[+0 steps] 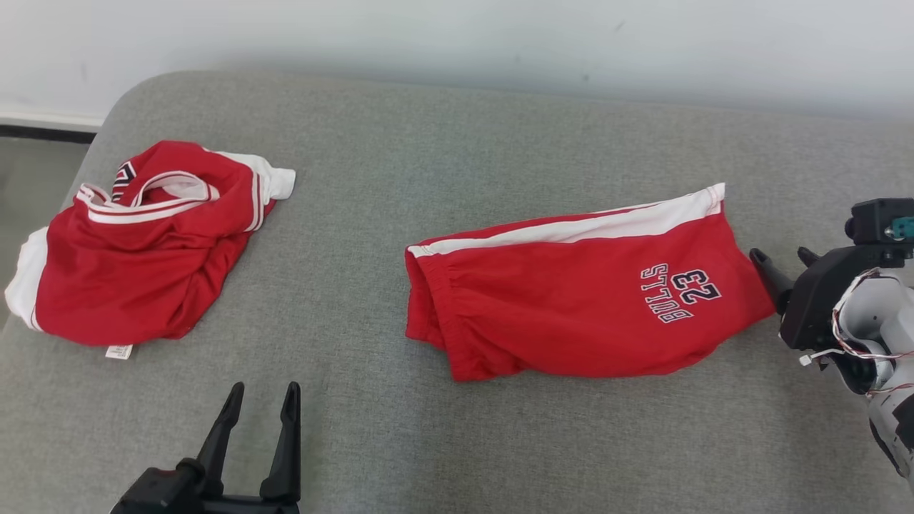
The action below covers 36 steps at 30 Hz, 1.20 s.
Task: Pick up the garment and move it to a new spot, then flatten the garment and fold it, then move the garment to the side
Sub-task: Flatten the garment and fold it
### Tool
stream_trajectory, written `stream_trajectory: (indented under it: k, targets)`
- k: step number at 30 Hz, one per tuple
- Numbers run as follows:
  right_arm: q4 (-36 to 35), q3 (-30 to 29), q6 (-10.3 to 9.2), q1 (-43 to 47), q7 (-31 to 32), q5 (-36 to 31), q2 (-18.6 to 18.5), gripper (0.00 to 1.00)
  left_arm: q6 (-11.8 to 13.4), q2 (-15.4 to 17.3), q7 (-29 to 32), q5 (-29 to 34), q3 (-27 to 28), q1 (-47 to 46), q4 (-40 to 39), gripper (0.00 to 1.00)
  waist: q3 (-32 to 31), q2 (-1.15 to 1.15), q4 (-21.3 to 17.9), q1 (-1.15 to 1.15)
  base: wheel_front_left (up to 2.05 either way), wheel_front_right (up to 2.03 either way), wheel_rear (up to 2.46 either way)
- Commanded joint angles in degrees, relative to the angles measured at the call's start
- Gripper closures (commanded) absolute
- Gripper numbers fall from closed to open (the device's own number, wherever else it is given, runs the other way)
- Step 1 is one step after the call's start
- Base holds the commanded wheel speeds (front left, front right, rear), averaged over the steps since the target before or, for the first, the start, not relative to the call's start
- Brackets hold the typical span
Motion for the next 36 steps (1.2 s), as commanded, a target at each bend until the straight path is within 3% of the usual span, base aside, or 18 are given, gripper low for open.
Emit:
stream_trajectory:
  k: [1,12,23,25,26,27,28,29,36]
  targets:
    - [1.1,-0.8,-0.13,-0.5,0.2,-0.3,0.0,0.00,-0.7,-0.7,-0.2,1.5,0.8,1.0,-1.0,0.00,1.2,0.00,1.1,0.00,0.00,0.00,0.00]
    - [6.9,-4.0,-0.13,-2.4,1.6,-1.8,2.7,0.00,-3.7,-5.3,-0.2,5.7,5.0,6.4,-4.0,0.00,3.8,0.00,3.5,0.00,0.00,0.00,0.00]
    - [10.3,-1.9,0.05,-1.1,8.1,-4.1,6.6,0.00,-4.1,-6.9,-0.2,6.9,6.3,7.0,-3.0,0.00,4.6,0.00,3.9,0.00,0.00,0.00,0.00]
    - [10.5,-1.6,0.08,-0.5,9.0,-4.4,7.2,0.20,-4.2,-7.0,-0.2,7.0,6.4,6.9,-2.9,0.00,4.5,0.00,3.9,0.00,0.00,0.00,0.00]
    - [10.6,-1.5,0.08,-0.3,9.1,-4.6,7.3,0.50,-4.2,-7.1,-0.2,6.9,6.4,7.0,-2.8,0.00,4.5,0.00,3.9,0.00,0.00,0.00,0.00]
    - [10.7,-1.5,0.08,0.0,9.2,-4.7,7.2,0.71,-4.2,-7.1,-0.2,6.8,6.2,7.0,-2.8,0.00,4.4,0.00,3.8,0.00,0.00,0.00,0.00]
    - [10.7,-1.5,0.07,0.2,9.1,-4.9,7.2,0.90,-4.2,-7.2,-0.2,6.8,6.0,7.1,-2.7,0.00,4.3,0.00,3.8,0.00,0.00,0.00,0.00]
    - [10.7,-1.5,0.06,0.3,9.1,-5.0,7.1,1.00,-4.2,-7.2,-0.2,6.7,5.9,7.2,-2.7,0.00,4.2,0.00,3.8,0.00,0.00,0.00,0.00]
    - [13.1,-3.1,-0.20,-1.1,4.0,-8.3,4.9,1.00,-4.2,-6.8,-0.2,6.1,5.6,7.6,-2.3,0.00,3.2,0.00,3.3,0.00,0.00,0.00,0.00]
